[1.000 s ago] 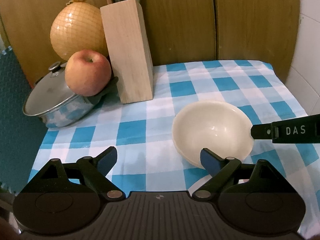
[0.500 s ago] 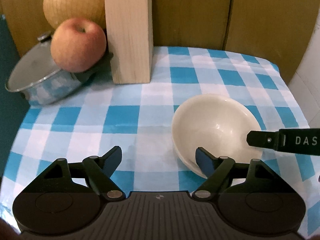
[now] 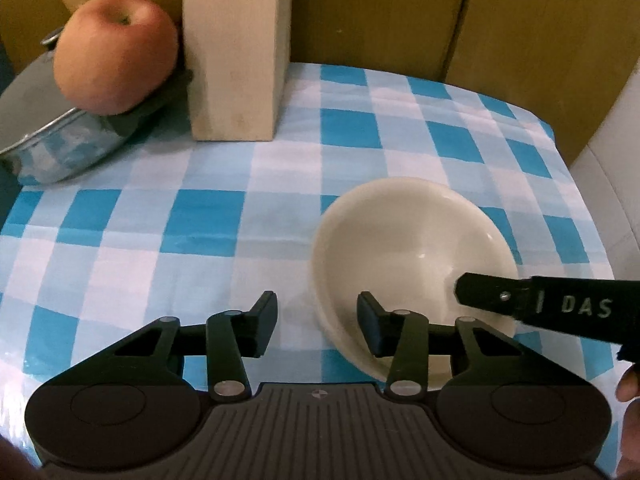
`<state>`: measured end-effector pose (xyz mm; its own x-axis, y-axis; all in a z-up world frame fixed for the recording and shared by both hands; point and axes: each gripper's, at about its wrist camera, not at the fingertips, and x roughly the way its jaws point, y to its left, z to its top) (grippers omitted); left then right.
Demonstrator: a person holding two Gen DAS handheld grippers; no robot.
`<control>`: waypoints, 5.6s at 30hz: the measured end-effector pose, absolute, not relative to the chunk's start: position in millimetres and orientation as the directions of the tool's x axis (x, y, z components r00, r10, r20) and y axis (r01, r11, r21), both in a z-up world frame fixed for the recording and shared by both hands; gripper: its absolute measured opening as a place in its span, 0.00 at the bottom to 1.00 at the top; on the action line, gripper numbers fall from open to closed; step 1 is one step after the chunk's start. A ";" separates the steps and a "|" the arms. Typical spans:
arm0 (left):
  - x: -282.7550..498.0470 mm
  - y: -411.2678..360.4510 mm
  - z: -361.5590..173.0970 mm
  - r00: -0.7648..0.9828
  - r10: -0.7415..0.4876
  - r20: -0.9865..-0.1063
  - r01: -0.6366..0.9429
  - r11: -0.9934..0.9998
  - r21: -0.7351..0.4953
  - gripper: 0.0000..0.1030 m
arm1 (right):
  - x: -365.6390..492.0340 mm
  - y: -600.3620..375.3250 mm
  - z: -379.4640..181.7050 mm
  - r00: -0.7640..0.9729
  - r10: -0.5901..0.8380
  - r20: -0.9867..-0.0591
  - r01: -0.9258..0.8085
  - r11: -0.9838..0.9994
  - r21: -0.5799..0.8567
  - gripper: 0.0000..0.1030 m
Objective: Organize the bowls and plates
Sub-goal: 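Lift the nested bowls with the right gripper toward the pink-flower plates, then lower the bowls onto the plate stack and open the right gripper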
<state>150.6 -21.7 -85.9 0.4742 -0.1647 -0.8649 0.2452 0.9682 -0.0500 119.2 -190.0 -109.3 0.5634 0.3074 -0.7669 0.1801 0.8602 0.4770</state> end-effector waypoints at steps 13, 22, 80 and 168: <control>140.5 -41.2 -83.8 0.488 -0.162 -0.858 0.308 0.951 -0.004 0.49 | 118.7 -188.6 -110.0 0.555 0.315 -0.770 0.177 0.859 0.479 0.08; 138.1 -45.9 -84.7 0.498 -0.152 -0.853 0.324 0.946 0.020 0.52 | 119.3 -186.7 -112.1 0.530 0.330 -0.781 0.176 0.858 0.482 0.10; 56.6 -31.0 -5.7 0.696 -0.194 -0.691 0.304 0.952 0.039 0.55 | 49.2 -181.2 -41.1 0.685 0.358 -0.634 0.051 0.845 0.532 0.08; -21.5 0.2 -20.5 0.641 -0.159 -0.750 0.274 0.961 0.030 0.84 | -80.1 -158.7 -49.9 0.734 0.146 -0.664 0.093 0.946 0.311 0.23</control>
<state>-21.5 0.2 -20.5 0.6414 -0.1594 -0.7505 0.2744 0.9611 0.0304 -80.1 -158.7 -49.9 0.7336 0.1459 -0.6637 0.0932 0.9458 0.3110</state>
